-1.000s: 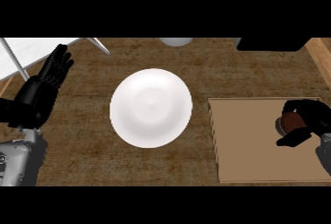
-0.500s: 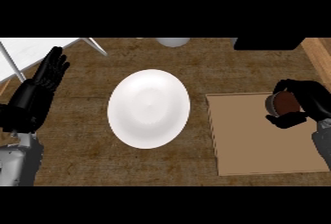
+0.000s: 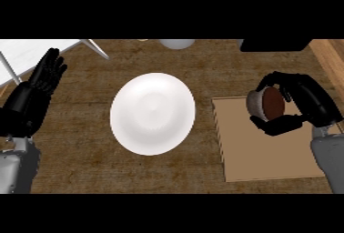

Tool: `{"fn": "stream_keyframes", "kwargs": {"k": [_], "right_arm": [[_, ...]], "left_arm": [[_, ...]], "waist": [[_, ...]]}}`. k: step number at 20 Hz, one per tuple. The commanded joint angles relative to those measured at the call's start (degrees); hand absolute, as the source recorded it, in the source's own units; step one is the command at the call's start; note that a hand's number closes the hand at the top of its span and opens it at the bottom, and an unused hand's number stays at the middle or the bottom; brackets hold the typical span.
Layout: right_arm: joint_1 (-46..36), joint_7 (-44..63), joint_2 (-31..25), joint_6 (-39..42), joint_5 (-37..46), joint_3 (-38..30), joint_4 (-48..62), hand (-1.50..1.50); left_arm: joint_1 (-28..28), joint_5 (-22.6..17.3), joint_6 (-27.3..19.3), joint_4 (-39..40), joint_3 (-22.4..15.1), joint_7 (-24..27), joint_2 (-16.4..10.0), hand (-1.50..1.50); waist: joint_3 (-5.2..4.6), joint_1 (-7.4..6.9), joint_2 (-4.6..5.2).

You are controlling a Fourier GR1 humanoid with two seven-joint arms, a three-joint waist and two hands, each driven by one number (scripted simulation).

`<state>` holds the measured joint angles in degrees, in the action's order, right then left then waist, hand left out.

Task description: Pick the cupcake from the tray and place it in the plate

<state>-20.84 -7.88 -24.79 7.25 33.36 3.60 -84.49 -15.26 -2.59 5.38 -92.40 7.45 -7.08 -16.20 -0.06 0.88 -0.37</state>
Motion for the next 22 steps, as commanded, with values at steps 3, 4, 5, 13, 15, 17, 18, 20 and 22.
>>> {"fn": "stream_keyframes", "kwargs": {"k": [3,4,5,13,15,17,18,20,22], "right_arm": [[-5.2,10.3,5.6,6.0,-2.3,2.5,-9.3,1.5],[-3.1,9.8,6.3,6.7,-2.5,3.8,-11.4,1.5],[-2.5,10.6,7.8,5.4,-0.5,5.1,-11.9,1.5],[-12.5,22.9,22.3,3.8,3.9,12.4,-7.1,1.5],[-16.1,19.5,24.4,1.6,4.5,11.9,2.2,1.5],[-19.2,22.6,24.6,-3.3,3.5,16.1,6.7,1.5],[-23.0,25.2,24.6,-1.0,1.7,14.0,7.8,1.5],[-22.5,25.8,24.7,-7.1,1.5,19.7,11.6,1.5],[-27.7,24.5,24.7,-10.3,0.2,19.9,19.5,1.5]], "left_arm": [[-1.3,1.1,0.3,2.5,-0.4,1.2,0.5,0.0],[0.9,1.7,-0.4,0.2,-1.6,1.1,1.9,0.0],[1.8,1.3,-0.2,-2.3,-1.8,-0.4,2.1,0.0],[5.2,2.7,-0.8,-3.5,-2.3,2.3,3.7,0.0],[-1.6,1.6,0.4,3.3,-0.9,1.7,2.5,0.0],[-2.7,1.5,-0.5,0.8,-0.8,-0.9,2.6,0.0],[-4.2,2.7,-2.0,-1.4,-2.0,-3.9,3.1,0.0],[-1.7,2.4,0.3,1.7,-0.5,1.2,1.8,0.0],[-1.0,2.1,0.3,1.0,-1.4,0.8,2.9,0.0]], "waist": [[0.02,-0.75,0.32],[0.03,-0.79,0.27],[0.05,-0.95,0.27],[0.03,-1.66,0.3],[0.04,-1.37,0.54],[0.05,-1.83,0.52],[0.06,-1.83,0.47],[0.04,-1.76,0.49],[0.04,-2.23,0.6]]}}
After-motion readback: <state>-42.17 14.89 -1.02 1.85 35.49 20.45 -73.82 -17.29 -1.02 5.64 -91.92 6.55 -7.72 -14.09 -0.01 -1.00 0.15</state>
